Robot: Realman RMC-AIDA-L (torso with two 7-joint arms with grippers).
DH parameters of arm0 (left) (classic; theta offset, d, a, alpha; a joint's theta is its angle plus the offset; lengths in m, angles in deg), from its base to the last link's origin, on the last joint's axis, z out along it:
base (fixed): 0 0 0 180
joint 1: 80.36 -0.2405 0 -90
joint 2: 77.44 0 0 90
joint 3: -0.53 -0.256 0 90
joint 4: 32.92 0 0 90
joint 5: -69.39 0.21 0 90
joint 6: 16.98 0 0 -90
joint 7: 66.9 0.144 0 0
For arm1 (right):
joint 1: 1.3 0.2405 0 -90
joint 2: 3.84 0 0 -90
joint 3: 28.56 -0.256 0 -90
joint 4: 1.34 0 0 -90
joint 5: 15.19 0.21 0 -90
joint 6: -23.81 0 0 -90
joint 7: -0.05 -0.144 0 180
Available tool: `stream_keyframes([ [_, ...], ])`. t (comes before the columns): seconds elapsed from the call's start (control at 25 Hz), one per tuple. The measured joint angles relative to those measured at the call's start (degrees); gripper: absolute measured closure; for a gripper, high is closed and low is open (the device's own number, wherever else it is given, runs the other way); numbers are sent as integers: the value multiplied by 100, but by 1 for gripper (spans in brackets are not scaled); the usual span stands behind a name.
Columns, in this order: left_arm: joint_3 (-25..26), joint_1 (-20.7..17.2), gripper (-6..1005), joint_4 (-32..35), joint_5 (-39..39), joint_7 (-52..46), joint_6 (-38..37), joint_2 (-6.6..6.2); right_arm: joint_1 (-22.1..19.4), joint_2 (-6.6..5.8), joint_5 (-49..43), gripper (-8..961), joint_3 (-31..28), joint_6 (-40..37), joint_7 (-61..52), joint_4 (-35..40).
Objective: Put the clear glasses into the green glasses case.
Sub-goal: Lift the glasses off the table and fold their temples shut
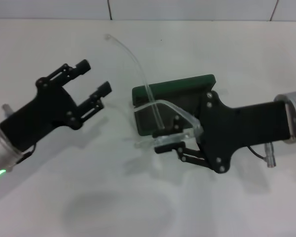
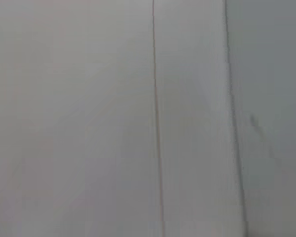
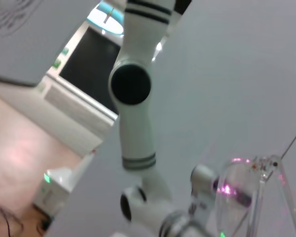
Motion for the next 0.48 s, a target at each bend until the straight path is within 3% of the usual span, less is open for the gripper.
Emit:
stream_keyframes([
  [0.12, -52, 130, 365, -131, 23, 638, 134, 79, 229, 14, 223, 829, 81, -78, -461, -241],
  [0.48, -108, 577, 366, -489, 19, 1399, 80, 127, 906, 28, 789, 829, 198, -147, -1435, -1409],
])
